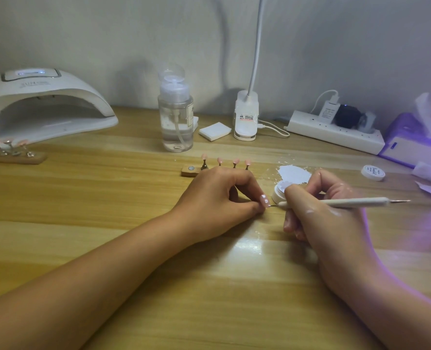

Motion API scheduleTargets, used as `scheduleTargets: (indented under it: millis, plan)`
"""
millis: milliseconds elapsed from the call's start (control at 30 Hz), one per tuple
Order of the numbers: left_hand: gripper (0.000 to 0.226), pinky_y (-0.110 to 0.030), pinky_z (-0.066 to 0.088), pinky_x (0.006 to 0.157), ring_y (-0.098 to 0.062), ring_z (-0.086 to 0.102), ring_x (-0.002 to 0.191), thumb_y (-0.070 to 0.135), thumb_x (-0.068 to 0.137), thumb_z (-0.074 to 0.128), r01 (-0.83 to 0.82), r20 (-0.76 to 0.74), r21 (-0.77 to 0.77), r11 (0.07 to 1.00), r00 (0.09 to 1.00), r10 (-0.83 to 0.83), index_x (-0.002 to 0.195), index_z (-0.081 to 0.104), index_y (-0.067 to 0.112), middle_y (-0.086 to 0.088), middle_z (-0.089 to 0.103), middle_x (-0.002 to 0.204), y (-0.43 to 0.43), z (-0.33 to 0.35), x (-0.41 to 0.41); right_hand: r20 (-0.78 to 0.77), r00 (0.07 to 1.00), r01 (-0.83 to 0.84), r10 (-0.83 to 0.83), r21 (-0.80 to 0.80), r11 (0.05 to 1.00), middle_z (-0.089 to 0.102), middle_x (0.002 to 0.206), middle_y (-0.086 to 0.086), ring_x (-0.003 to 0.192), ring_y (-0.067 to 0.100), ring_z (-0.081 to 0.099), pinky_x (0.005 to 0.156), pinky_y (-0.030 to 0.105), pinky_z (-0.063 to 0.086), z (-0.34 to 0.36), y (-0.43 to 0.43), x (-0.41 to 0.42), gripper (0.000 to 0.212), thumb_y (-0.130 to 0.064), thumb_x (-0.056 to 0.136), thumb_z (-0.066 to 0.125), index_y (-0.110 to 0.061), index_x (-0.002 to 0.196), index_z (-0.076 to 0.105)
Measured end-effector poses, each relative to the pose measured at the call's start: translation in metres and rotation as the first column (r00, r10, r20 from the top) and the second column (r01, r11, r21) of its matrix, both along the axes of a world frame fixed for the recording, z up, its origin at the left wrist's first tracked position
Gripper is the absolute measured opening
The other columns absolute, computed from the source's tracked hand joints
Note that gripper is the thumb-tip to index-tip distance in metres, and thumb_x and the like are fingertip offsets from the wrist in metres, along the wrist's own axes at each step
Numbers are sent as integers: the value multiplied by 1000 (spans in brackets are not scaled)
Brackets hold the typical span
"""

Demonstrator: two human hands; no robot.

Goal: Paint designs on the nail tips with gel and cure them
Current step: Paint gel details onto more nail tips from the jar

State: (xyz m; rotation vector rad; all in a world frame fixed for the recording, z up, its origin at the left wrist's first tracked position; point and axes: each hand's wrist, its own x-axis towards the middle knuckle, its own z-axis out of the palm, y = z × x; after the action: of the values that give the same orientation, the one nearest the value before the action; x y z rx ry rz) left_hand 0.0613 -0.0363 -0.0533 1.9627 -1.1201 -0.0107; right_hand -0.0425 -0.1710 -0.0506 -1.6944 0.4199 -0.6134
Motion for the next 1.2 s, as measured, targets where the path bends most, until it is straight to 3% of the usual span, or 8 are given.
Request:
scheduleTargets:
  millis: [900,1100,1200]
  plan:
    - [15,-7,28,48,3,46,46,14,80,79,-1,2,9,1000,1000,0,78,73,27,37,52,51,1,3,-3,27,1000,13,-13,14,1000,56,44,10,40,17,37,36,26,31,-1,-1,0,31,-7,79,62,-19,56,45]
    - [12,-7,28,48,2,44,46,14,79,78,-3,2,13,1000,1000,3,79,74,25,37,52,51,1,3,-3,0,1000,10,-10,-7,1000,56,44,10,40,16,39,35,26,32,0,0,-1,22,-17,72,61,-19,56,46]
    - [14,-7,28,48,2,44,46,14,80,79,-3,2,11,1000,1000,3,79,73,26,37,52,51,1,3,-3,8,1000,20,-21,4,1000,55,43,9,39,15,38,35,24,30,1,0,-1,25,-13,74,61,-18,56,45]
